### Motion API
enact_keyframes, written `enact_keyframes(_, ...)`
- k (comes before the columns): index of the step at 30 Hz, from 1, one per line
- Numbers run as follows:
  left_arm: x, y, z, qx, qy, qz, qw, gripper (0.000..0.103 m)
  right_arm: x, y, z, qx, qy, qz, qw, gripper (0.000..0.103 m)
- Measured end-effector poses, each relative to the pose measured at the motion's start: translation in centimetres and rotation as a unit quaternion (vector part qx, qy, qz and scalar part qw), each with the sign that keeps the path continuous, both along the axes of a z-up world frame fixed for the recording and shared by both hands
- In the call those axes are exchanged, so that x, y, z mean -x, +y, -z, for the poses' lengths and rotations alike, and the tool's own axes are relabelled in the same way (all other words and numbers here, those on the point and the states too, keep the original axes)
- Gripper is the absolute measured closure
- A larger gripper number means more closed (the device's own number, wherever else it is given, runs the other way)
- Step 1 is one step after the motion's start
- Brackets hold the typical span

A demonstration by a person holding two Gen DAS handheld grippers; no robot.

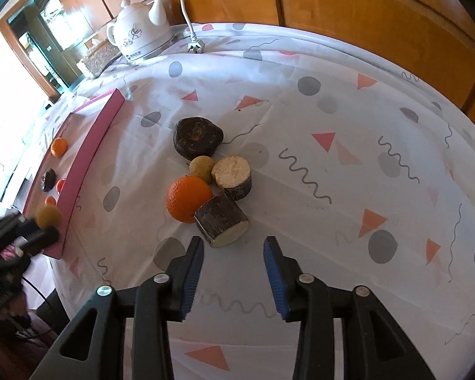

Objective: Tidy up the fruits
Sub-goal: 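Carry the yellow fruit toward the tray with the left tool while the right tool reaches the log slice, then drop the yellow fruit into the tray with the left tool while the right tool grips the log slice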

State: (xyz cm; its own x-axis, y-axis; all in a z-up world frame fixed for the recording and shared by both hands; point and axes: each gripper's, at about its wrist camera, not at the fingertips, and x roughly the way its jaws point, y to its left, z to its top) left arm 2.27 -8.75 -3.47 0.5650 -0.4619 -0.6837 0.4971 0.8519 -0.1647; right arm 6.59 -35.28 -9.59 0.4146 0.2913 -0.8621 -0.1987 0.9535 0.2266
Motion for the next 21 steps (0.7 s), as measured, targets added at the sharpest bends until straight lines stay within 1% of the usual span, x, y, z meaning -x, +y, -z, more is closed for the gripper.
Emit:
enact_keyframes(1,-0.3,0.6,-0.3,0.005,0.001,-0.009,0.9999,0.080,0.0,0.1,0.0,0.003,0.001,-0.002,1.000,0.063)
enact_keyframes(4,-1.7,3.6,-1.0,0.031,0.012,-0.057,0.9978,0.080,-0.1,0.3,0.1,0.012,0.001,-0.004,1.000,0.063)
enact_keyframes(7,-3.0,7.1,-1.0,0.054,0.032,-0.110,0.9920,0.080,-0.2,0.8,0.1,0.019,-0.003,-0.006,1.000,0.062)
enact_keyframes(8,-3.4,8.6,-0.9,0.061,0.038,-0.131,0.9888,0.080,-0.2,0.9,0.1,0.023,-0.004,-0.008,1.000,0.062)
enact_keyframes(11,-3.8,12.0,-0.6,0.075,0.047,-0.172,0.9810,0.080,-0.4,1.8,0.2,0.037,-0.007,-0.017,0.999,0.061)
enact_keyframes(13,-3.7,13.7,-0.5,0.081,0.048,-0.193,0.9766,0.080,-0.6,2.3,0.4,0.049,-0.009,-0.022,0.999,0.057)
enact_keyframes(17,-3.5,16.6,-0.2,0.095,0.060,-0.220,0.9690,0.080,-1.1,3.5,1.1,0.073,-0.008,-0.037,0.997,0.056)
enact_keyframes(19,-3.4,18.0,0.3,0.108,0.071,-0.236,0.9633,0.080,-1.3,4.0,1.3,0.090,-0.013,-0.041,0.995,0.056)
enact_keyframes(21,-3.5,18.7,0.8,0.115,0.079,-0.245,0.9595,0.080,-1.3,4.2,1.4,0.094,-0.016,-0.043,0.994,0.056)
